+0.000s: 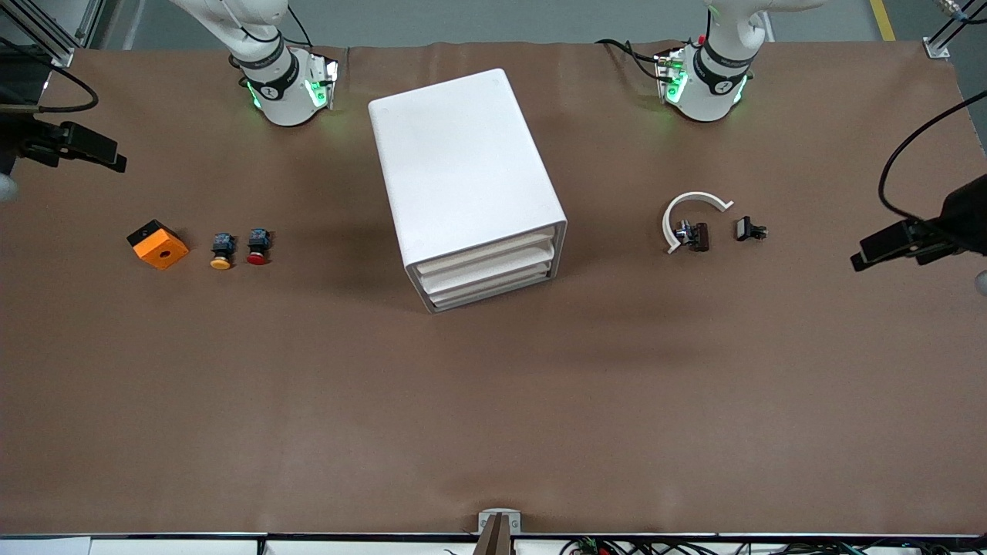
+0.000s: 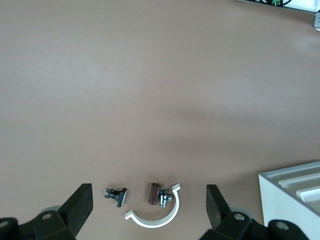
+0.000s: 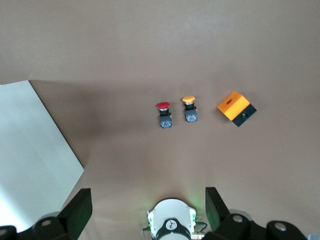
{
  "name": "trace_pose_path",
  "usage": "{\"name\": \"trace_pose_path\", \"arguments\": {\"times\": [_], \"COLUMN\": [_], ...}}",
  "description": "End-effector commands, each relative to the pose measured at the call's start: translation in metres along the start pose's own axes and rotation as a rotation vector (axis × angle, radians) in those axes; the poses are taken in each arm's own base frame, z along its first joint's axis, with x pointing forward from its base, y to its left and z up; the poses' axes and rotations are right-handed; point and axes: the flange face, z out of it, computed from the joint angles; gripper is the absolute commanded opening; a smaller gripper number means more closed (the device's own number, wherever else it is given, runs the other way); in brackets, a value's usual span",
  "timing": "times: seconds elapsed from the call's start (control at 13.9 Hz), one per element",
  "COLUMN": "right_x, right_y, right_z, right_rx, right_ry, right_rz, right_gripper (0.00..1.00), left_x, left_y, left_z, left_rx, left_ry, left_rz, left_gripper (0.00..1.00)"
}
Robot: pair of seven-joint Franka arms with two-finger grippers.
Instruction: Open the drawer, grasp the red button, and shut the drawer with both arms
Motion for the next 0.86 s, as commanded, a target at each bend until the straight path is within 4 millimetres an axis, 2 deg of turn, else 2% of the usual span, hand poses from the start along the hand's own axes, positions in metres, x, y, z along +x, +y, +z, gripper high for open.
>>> {"name": "trace_pose_path", "arguments": {"times": [0.0,0.14,0.43,0.58,0.79], "right_x": [-0.002,-0.003,-0.014,-0.018,-0.020], "right_y": [0.004,-0.008,0.003,0.007,0.009], "right_z": [-0.009,-0.009,-0.011,-0.005,-0.013], "right_rx": [-0.003,-0.018,-0.022,-0.024,-0.011], "right_ry": [0.003,0.005,-0.049,-0.093,-0.047], "right_rz": [-0.009,-0.032,0.009,0.040,0.081], "right_gripper": [1.00,1.00,1.00,1.00,1.00], "left_x": [-0.014,-0.016,-0.019,-0.020,-0.021], "left_y": [0.001,0.002,0.003,0.003,0.005], "left_z": [-0.014,-0.019,-0.023,-0.023,-0.023], "left_rx": [0.046,0.054,0.067,0.068,0.068], "left_ry": [0.010,0.019,0.020,0.012,0.012], "left_rz": [0.026,0.030,0.037,0.041,0.046], "left_gripper": [1.00,1.00,1.00,1.00,1.00]}}
